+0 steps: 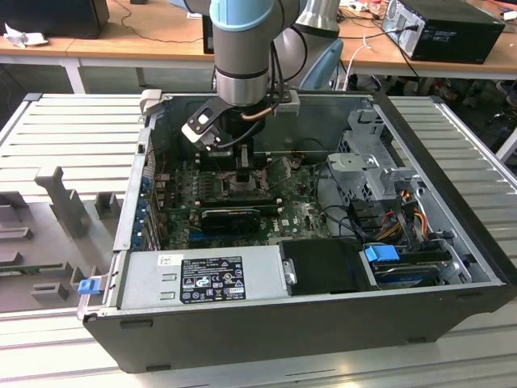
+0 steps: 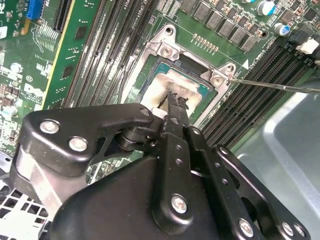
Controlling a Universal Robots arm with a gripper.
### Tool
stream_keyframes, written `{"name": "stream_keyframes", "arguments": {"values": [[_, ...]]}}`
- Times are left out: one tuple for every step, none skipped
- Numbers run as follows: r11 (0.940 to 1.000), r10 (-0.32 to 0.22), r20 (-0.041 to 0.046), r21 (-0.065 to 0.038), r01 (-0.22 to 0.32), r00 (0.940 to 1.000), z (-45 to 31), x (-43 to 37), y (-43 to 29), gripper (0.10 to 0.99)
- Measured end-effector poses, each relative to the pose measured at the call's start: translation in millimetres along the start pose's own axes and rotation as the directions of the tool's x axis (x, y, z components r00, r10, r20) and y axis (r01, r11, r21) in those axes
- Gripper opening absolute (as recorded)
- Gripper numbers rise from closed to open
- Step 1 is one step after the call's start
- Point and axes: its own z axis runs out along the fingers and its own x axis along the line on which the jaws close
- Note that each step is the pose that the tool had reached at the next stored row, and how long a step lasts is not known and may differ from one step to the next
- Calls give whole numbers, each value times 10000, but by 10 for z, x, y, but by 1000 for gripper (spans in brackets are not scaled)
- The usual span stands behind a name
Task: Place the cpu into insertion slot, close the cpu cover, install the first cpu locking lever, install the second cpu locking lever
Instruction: 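Place the cpu into insertion slot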
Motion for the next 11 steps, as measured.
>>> {"name": "stream_keyframes", "arguments": {"values": [[10000,0,2,1,0,10000,-7,0,0,106],[10000,0,1,1,0,10000,-13,0,1,106],[10000,0,2,1,0,10000,-18,0,1,106],[10000,0,2,1,0,10000,-24,0,1,106],[10000,0,2,1,0,10000,-30,0,1,106],[10000,0,3,1,0,10000,-36,0,2,106],[10000,0,3,1,0,10000,-41,1,2,106],[10000,0,3,0,0,10000,-44,1,2,106],[10000,-1,2,0,1,10000,-47,1,2,106],[10000,0,1,0,0,10000,-49,1,2,106],[10000,0,3,0,0,10000,-53,1,3,106]]}}
